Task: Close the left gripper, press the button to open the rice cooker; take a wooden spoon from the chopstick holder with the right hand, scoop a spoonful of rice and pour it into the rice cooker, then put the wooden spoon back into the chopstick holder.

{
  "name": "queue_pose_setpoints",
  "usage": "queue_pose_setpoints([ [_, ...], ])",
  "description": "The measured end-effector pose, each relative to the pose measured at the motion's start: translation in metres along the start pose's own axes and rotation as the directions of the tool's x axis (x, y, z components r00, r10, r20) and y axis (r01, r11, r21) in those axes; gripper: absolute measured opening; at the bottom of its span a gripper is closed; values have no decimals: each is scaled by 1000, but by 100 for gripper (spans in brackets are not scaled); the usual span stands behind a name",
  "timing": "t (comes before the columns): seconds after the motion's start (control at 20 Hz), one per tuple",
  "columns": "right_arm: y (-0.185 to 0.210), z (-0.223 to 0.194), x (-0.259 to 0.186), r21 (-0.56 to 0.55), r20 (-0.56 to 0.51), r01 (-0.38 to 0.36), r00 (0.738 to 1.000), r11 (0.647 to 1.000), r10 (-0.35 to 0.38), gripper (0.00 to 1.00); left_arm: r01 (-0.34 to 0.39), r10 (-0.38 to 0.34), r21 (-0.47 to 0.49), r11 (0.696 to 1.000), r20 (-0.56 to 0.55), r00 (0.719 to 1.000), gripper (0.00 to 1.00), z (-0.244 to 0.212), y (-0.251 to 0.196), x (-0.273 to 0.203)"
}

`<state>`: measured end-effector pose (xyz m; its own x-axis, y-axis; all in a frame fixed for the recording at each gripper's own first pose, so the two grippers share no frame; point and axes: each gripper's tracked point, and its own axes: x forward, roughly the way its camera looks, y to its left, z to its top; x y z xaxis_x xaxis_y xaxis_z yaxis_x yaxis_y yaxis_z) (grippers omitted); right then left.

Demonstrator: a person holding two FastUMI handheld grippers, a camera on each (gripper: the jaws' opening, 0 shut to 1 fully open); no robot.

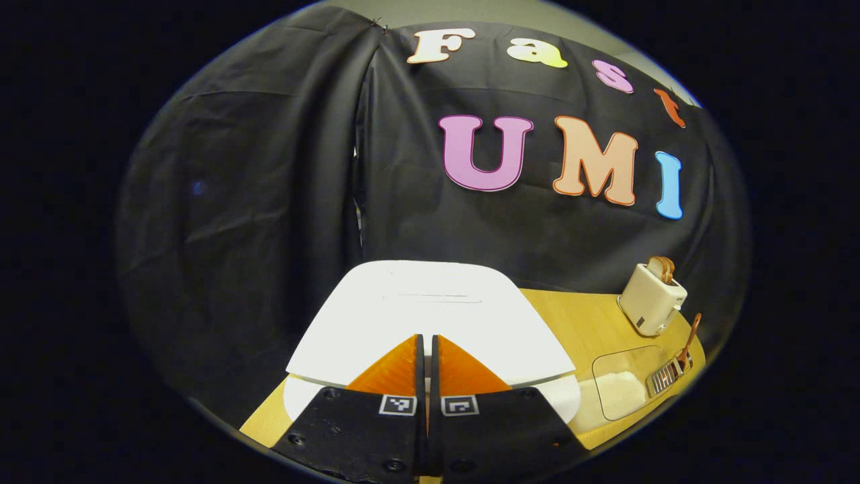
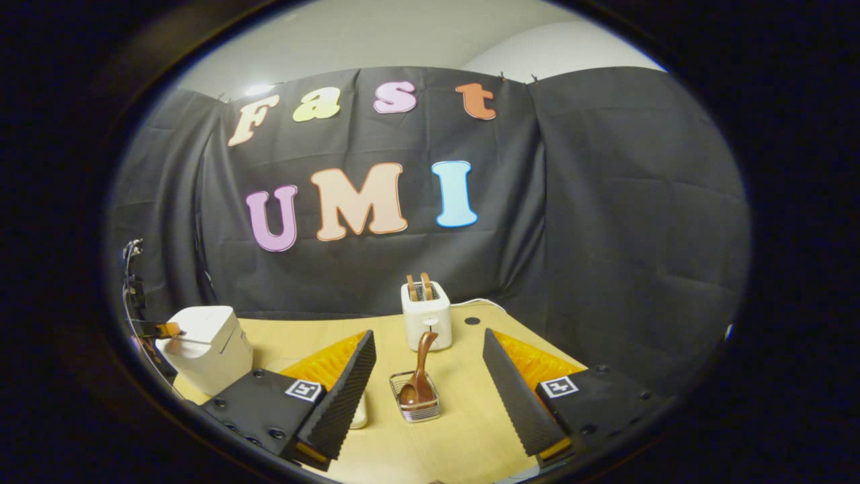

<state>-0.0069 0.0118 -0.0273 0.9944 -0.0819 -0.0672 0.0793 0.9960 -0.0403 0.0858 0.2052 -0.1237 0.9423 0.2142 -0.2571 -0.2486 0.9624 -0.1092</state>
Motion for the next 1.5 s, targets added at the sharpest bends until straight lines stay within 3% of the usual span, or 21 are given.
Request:
queue_pose_setpoints([
  [0.05,1,-1,1,-1,-1,-3,1000,1000,3,100,-6,6,-5,1000,-25,1000,0,-7,0,2],
  [0.4,-5,-2,6,0,0,-5,1000,1000,5,100,-34,30,59,998,78,997,0,32,-3,-8],
  [0.9,-12,-2,21,29,-4,-27,1000,999,27,100,-69,59,29,997,262,963,0,109,-10,-34],
  [1.5,-15,-36,56,49,-63,-92,994,995,95,100,-61,64,-21,998,265,962,0,104,-28,-82],
])
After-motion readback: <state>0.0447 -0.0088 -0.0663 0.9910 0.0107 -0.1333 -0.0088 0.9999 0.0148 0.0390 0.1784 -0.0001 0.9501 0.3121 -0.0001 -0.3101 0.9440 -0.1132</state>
